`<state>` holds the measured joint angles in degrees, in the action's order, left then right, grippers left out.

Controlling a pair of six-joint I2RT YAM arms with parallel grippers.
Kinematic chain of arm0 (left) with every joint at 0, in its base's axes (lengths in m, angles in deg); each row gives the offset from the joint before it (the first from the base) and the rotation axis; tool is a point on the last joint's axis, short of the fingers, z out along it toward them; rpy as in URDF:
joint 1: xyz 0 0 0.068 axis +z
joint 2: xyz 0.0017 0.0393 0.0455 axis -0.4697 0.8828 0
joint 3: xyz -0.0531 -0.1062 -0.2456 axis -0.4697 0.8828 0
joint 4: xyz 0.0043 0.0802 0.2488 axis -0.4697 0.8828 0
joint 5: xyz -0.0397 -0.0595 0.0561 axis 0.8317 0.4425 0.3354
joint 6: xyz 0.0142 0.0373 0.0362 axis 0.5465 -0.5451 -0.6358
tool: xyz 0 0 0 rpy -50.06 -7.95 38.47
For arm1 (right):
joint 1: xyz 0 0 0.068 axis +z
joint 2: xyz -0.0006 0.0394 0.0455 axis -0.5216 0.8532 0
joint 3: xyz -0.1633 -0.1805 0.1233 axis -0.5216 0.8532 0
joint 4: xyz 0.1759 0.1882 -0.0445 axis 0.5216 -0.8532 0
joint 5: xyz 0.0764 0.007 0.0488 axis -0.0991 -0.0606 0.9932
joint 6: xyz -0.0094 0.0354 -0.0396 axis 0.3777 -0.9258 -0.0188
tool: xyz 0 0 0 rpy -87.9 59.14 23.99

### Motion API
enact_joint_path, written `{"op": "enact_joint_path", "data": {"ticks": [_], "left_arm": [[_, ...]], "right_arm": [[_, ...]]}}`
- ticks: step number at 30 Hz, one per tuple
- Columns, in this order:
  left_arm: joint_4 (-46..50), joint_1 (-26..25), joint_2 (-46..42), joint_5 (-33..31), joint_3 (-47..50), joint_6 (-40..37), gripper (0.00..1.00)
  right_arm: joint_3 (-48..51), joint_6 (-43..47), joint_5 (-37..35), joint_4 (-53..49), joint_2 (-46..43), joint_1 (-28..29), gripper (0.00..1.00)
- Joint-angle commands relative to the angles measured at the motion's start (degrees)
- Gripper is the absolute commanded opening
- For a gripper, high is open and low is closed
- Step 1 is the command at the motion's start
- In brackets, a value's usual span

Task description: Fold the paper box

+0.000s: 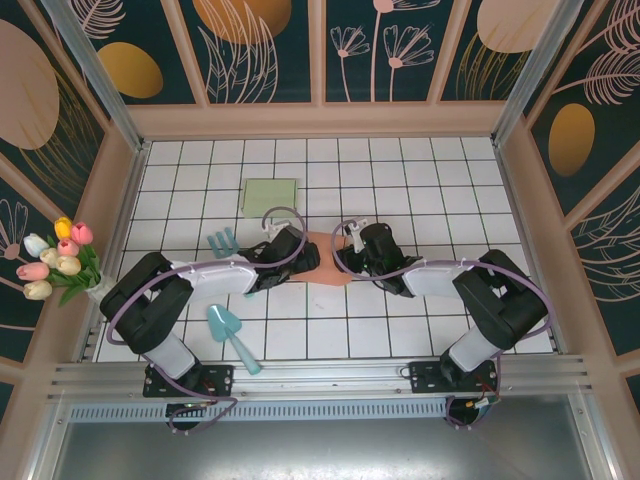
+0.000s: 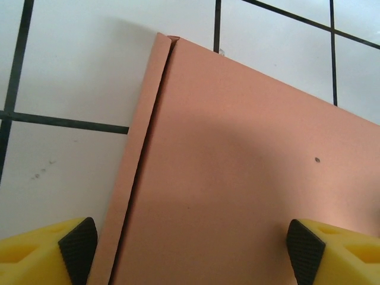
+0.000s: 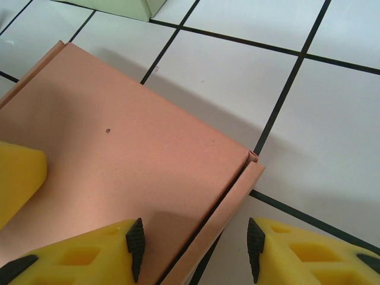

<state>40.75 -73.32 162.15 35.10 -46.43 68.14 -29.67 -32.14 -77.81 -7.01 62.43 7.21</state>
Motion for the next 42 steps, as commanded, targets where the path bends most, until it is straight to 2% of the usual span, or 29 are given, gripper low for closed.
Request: {"op": "enact_joint_path", "data": {"ticks": [1, 5, 9, 14, 22, 27, 29, 35, 39, 42], "left_arm": [[-3.7, -0.6, 0.3, 1.8, 1.3, 3.0, 0.82], [-4.3, -0.8, -0.7, 2.3, 2.2, 5.0, 0.77], [-3.2, -0.9, -1.1, 1.3, 2.4, 6.6, 0.77], [-2.3, -0.9, -0.4, 2.0, 2.5, 11.8, 0.80], [5.9, -1.3, 1.0, 3.9, -2.2, 19.0, 0.86], [20.8, -1.5, 0.0, -3.4, -6.4, 24.8, 0.92], [25.0, -1.5, 0.2, -4.4, -8.0, 25.7, 0.93], [24.2, -1.6, -3.0, -2.7, -6.9, 26.0, 0.93], [24.0, -1.6, -6.5, -5.0, -6.7, 28.0, 0.99], [24.4, -1.5, -6.8, -5.3, -7.7, 29.5, 0.99]], "right_arm": [[1.6, -0.6, 0.0, -3.8, 1.5, 0.1, 0.51], [1.7, -0.9, -0.3, -3.7, 1.3, 0.4, 0.51], [1.9, -1.4, -1.0, -3.5, 1.7, 0.8, 0.51], [2.2, -2.8, -1.8, -2.5, 2.8, 1.1, 0.51], [3.8, -5.7, -4.9, -1.1, 3.5, 1.5, 0.51], [4.0, -6.7, -6.3, -0.9, 3.9, 1.5, 0.50], [4.0, -7.0, -6.2, -0.9, 3.7, 1.5, 0.50], [4.5, -7.4, -6.3, -0.8, 3.1, 1.5, 0.50], [4.6, -7.2, -6.2, -0.7, 3.5, 1.5, 0.50], [4.4, -7.1, -5.8, -0.7, 3.8, 1.5, 0.50]]}}
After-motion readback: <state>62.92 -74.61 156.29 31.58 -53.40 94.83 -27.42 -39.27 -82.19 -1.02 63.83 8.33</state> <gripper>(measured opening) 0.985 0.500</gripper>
